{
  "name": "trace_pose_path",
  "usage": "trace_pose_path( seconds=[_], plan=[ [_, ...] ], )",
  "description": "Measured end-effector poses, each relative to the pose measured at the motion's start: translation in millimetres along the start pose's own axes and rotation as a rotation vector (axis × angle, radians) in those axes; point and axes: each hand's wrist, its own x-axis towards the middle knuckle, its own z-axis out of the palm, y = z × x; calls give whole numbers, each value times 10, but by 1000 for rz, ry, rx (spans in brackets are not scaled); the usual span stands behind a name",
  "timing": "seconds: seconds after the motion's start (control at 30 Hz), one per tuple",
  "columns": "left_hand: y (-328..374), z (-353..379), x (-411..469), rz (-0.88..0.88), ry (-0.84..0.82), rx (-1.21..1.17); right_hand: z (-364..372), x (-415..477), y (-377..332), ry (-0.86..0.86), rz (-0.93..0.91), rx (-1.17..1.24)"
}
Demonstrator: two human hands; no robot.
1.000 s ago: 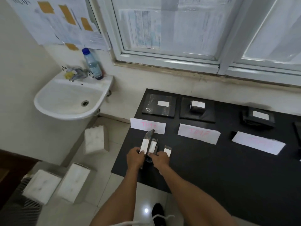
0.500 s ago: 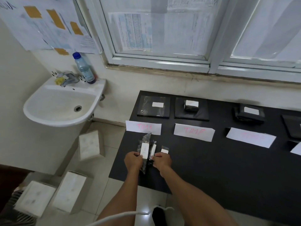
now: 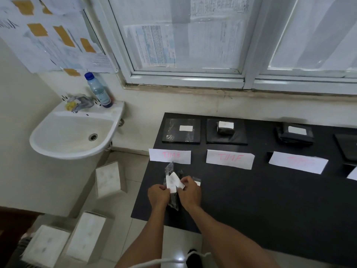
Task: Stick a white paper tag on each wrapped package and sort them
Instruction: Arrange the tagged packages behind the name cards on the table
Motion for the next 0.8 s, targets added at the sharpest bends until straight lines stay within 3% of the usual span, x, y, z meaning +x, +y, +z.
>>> trace_pose_path(
  seconds=[0.1, 0.23, 0.37, 0.8],
  plan=[
    [86, -36, -1, 155, 74, -89, -130, 31, 4, -3, -55, 130],
    [285, -71, 38, 240, -245, -311, -384, 120, 23, -85, -59, 301],
    [420, -67, 40, 277, -288, -329, -657, 173, -14, -118, -62, 405],
    [1124, 132, -157, 449, -407, -215, -1441, 266, -144, 108, -133, 253]
  ],
)
